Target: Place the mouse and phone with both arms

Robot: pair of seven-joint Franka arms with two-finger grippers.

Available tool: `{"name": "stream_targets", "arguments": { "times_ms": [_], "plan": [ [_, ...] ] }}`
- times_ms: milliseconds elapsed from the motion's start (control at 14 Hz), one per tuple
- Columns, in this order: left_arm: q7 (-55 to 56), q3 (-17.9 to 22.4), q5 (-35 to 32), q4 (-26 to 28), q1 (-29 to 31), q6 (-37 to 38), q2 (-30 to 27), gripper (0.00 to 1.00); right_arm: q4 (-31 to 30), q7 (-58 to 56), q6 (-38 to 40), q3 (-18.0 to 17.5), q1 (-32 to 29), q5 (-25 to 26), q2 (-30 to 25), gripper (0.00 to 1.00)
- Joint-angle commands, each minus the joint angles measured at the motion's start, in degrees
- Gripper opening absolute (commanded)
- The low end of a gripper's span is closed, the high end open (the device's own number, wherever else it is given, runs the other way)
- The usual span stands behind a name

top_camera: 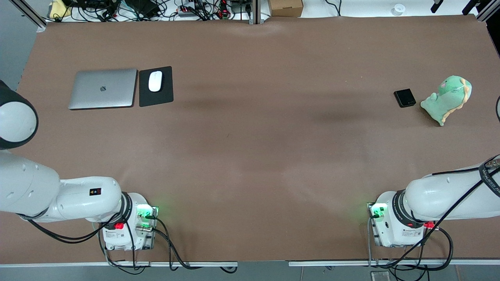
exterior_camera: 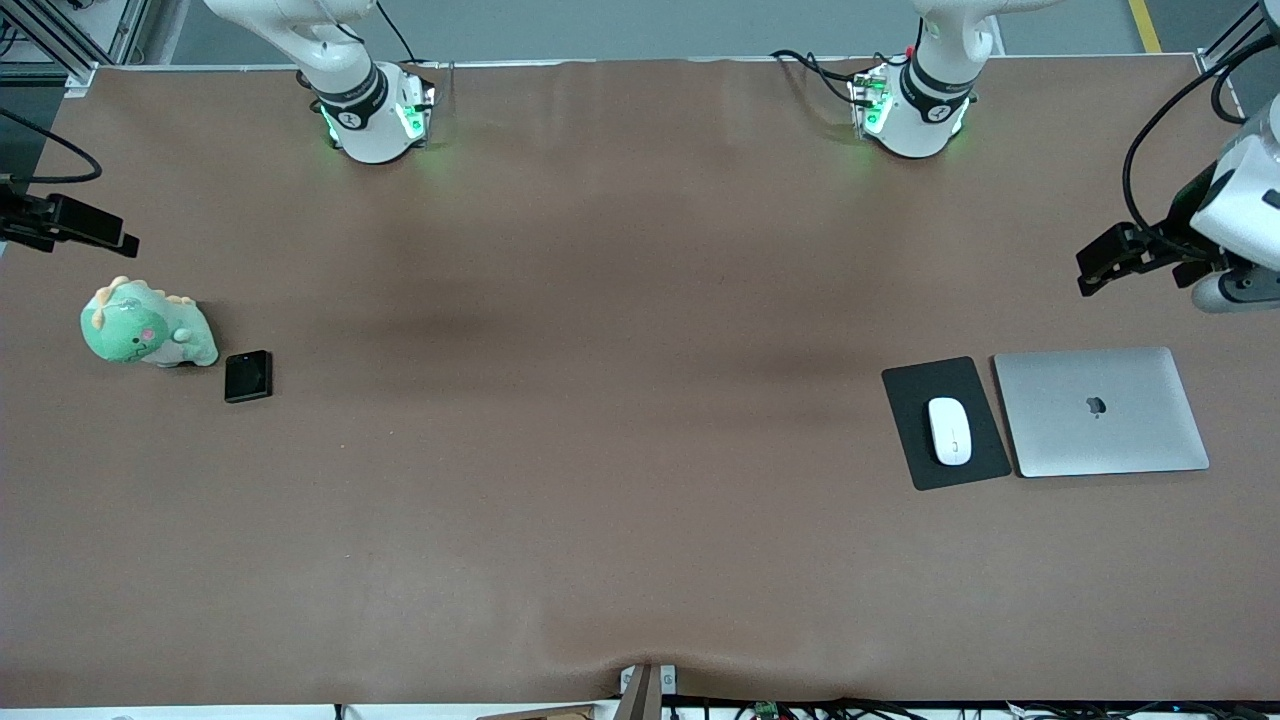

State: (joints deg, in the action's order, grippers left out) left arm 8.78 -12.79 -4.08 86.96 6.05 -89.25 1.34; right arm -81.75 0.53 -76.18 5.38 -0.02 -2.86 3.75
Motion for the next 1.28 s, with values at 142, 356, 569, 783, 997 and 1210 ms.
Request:
{"name": "stream_targets", "arguments": {
  "times_ms": [142, 356, 569, 783, 997, 1210],
  "plan": [
    [-1.4, 1.09, 3.03, 3.38, -2.61, 1.27, -4.59, 1.0, 0.28, 1.14, 0.33, -0.37, 1.08, 3.99, -0.85, 1.0],
    [-1.49, 4.62, 3.11, 3.4, -5.7, 2.14, -5.12, 1.0, 0.28, 1.23, 0.94, -0.29, 1.61, 4.27, -0.85, 1.0],
    [-0.7, 4.44, 3.29, 2.43, -5.35, 2.24, -4.25, 1.0, 0.28, 1.41, 1.2, -0.37, 1.52, 4.01, -0.85, 1.0],
    [-1.31, 4.44, 3.29, 1.9, -5.18, 2.24, -3.63, 1.0, 0.45, 1.32, 1.47, -0.2, 1.61, 4.09, -0.42, 1.0],
    [-1.22, 4.44, 3.2, 1.2, -5.17, 2.32, -3.01, 1.0, 1.24, 1.41, 1.03, -0.2, 1.6, 3.57, -0.41, 1.0],
    [-1.22, 4.18, 3.2, 1.2, -5.53, 2.94, -2.92, 1.0, 1.33, 1.41, 0.94, -0.2, 1.69, 3.39, -0.24, 1.0]
  ]
}}
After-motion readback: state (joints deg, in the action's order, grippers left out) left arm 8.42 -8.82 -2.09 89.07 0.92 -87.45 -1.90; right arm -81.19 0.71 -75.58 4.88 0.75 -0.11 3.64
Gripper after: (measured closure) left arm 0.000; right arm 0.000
